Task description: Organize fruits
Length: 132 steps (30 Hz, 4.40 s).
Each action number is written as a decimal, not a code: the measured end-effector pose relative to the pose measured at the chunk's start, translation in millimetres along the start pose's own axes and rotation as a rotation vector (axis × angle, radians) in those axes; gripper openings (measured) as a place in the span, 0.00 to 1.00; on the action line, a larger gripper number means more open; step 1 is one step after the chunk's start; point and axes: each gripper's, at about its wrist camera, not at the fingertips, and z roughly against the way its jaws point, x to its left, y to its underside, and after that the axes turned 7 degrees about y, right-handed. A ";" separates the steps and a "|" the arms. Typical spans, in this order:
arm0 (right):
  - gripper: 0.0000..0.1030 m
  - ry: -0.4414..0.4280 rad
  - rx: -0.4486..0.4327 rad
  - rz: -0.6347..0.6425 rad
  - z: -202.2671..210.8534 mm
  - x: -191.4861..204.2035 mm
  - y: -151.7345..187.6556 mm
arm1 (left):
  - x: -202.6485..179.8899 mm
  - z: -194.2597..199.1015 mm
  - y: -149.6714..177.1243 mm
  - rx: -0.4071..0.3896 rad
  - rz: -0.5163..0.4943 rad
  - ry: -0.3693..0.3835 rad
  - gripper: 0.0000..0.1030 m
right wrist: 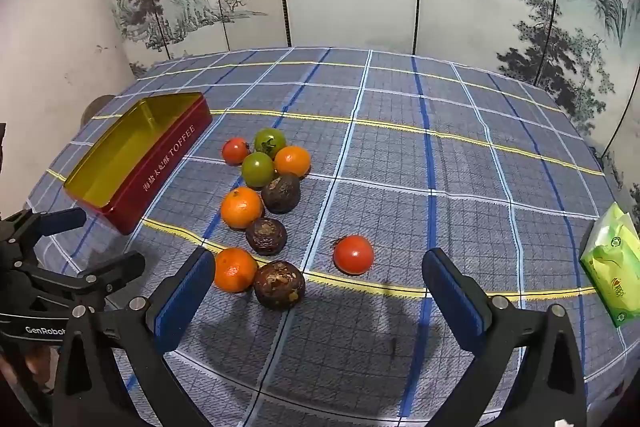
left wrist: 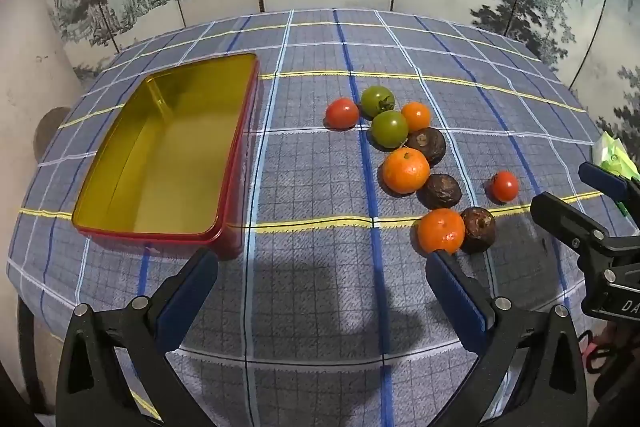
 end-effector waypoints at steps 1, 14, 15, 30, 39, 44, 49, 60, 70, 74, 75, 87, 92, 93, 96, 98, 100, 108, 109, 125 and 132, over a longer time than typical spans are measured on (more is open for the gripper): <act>1.00 -0.001 -0.001 -0.001 0.6 0.4 0.5 | 0.2 0.1 -0.2 0.000 0.003 0.004 1.00; 1.00 -0.011 0.010 -0.004 1.0 -0.6 1.8 | -3.6 0.7 1.0 0.017 -0.013 0.001 1.00; 1.00 -0.011 0.011 -0.002 0.8 -0.4 1.9 | -4.0 0.8 0.9 0.019 -0.014 -0.002 1.00; 0.99 -0.020 0.025 0.017 -1.9 5.1 3.6 | -6.2 0.6 2.1 0.018 -0.012 -0.021 1.00; 0.99 -0.024 0.036 0.022 -4.9 6.6 4.9 | -2.5 1.5 2.2 0.019 -0.010 -0.025 1.00; 0.97 -0.025 0.041 0.026 -5.5 6.9 5.4 | -2.7 1.7 3.1 0.020 -0.011 -0.026 1.00; 0.94 -0.027 0.045 0.026 -6.3 7.2 6.3 | -2.3 1.8 4.2 0.023 -0.015 -0.027 1.00; 0.90 -0.025 0.057 0.030 -7.7 5.1 7.2 | -5.3 -1.3 6.3 0.034 -0.021 -0.022 1.00; 0.89 -0.027 0.071 0.030 -9.1 3.8 6.7 | -8.4 -2.9 5.9 0.042 -0.030 -0.024 1.00; 0.88 -0.027 0.077 0.037 -11.2 4.0 7.5 | -9.3 -4.0 5.7 0.044 -0.031 -0.024 1.00; 0.88 -0.027 0.080 0.038 -11.7 3.7 7.6 | -9.6 -4.3 5.9 0.045 -0.032 -0.024 1.00; 0.87 0.008 0.104 0.054 -21.2 -9.3 8.6 | -12.7 -7.8 7.5 0.057 -0.044 -0.018 1.00; 0.75 0.016 0.122 0.058 -31.3 -18.4 8.1 | -14.6 -11.2 8.7 0.065 -0.051 -0.009 0.99; 0.73 0.014 0.126 0.060 -33.4 -19.3 8.3 | -15.1 -12.3 8.9 0.068 -0.053 -0.009 0.99; 0.62 0.010 0.132 0.074 -41.3 -20.8 8.2 | -16.5 -15.7 9.5 0.076 -0.058 -0.003 0.96; 0.58 -0.006 0.147 0.081 -48.4 -21.7 7.7 | -16.9 -18.0 9.8 0.086 -0.059 0.000 0.94; 0.54 -0.014 0.150 0.093 -54.0 -21.6 7.7 | -17.2 -20.1 10.2 0.091 -0.057 0.005 0.92; 0.51 -0.047 0.168 0.117 -72.8 -19.4 6.3 | -23.4 -28.7 8.5 0.106 -0.075 0.030 0.92; 0.50 -0.048 0.169 0.121 -75.4 -18.7 5.8 | -24.1 -29.6 8.0 0.107 -0.078 0.032 0.92; 0.28 -0.049 0.172 0.117 -86.6 -21.2 5.2 | -36.2 -46.1 4.4 0.141 -0.107 0.073 0.87; 0.28 -0.007 0.181 0.053 -83.6 -44.8 8.9 | -46.5 -54.0 -1.9 0.147 -0.133 0.107 0.84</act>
